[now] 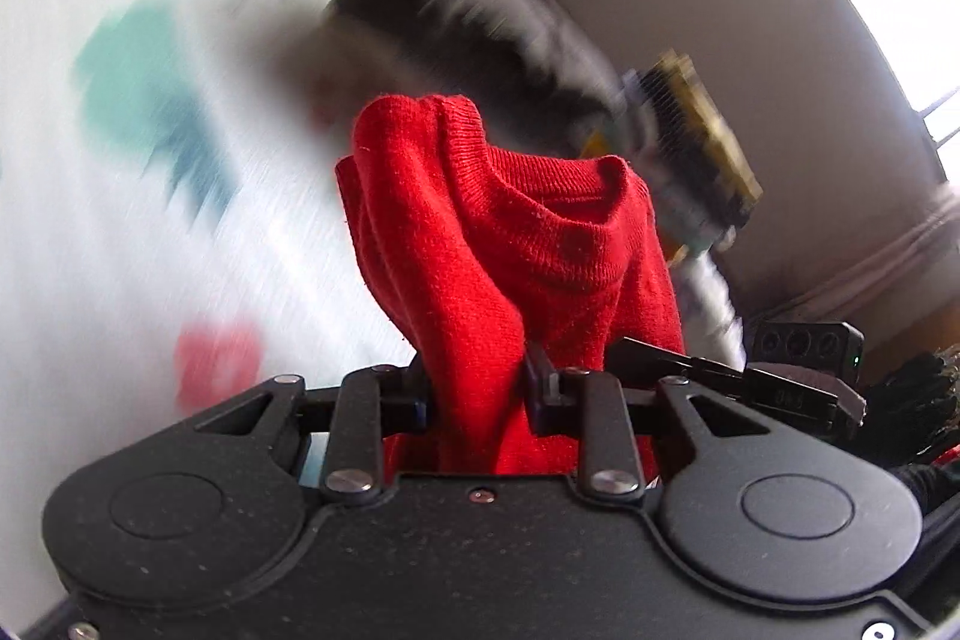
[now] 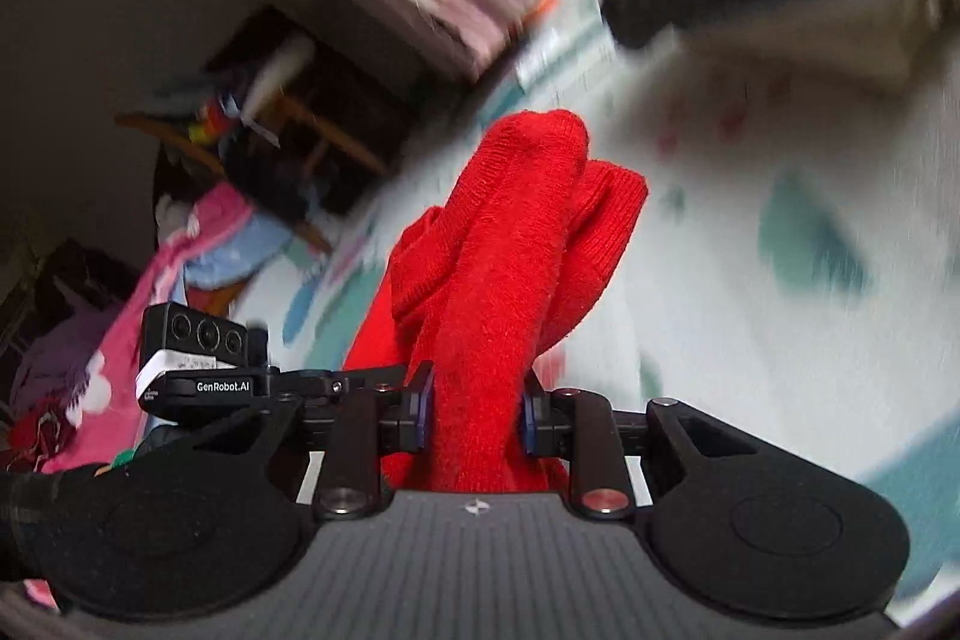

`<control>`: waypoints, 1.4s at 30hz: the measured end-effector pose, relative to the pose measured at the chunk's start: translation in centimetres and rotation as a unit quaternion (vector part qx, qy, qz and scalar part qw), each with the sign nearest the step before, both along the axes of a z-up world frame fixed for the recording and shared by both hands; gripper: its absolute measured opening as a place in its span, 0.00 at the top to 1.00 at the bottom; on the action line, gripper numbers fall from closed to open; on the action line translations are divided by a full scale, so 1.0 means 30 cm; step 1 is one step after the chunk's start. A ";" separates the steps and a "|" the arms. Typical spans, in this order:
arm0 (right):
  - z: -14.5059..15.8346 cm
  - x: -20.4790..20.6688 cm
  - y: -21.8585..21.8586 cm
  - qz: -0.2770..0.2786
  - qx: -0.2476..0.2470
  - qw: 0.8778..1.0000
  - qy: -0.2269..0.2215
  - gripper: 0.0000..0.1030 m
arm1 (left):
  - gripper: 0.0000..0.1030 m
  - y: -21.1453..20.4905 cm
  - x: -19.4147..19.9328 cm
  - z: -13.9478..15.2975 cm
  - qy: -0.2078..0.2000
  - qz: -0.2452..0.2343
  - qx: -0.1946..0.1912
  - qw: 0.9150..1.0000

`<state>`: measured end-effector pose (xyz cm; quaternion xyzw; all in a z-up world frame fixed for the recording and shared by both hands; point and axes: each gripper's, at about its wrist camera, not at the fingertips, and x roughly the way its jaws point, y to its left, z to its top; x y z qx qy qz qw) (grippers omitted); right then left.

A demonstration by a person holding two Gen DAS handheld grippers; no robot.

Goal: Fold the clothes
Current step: 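Lift the folded red sweater with both grippers and carry it to the clothes stack, then place the folded sweater on top of the clothes stack and open both grippers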

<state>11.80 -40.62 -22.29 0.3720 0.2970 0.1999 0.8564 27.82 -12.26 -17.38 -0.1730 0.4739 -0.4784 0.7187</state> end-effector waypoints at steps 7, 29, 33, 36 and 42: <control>0.219 0.150 -0.233 -0.087 -0.013 0.990 -0.110 0.73 | 0.75 -0.295 0.261 0.257 -0.096 -0.035 -0.037 0.994; 0.261 0.549 -0.561 -0.330 -0.218 0.915 -0.078 0.31 | 0.47 -0.648 0.484 0.329 -0.210 0.048 0.072 0.974; 0.278 0.483 -0.451 -0.275 -0.245 0.923 -0.109 0.31 | 0.47 -0.524 0.349 0.361 -0.193 0.030 0.087 0.977; 0.314 0.439 -0.326 -0.216 -0.246 0.939 -0.109 0.27 | 0.41 -0.429 0.216 0.418 -0.185 0.016 0.117 0.976; 0.540 0.359 -0.066 -0.077 -0.265 0.954 -0.118 0.10 | 0.27 -0.078 -0.100 0.608 -0.140 0.048 0.183 0.972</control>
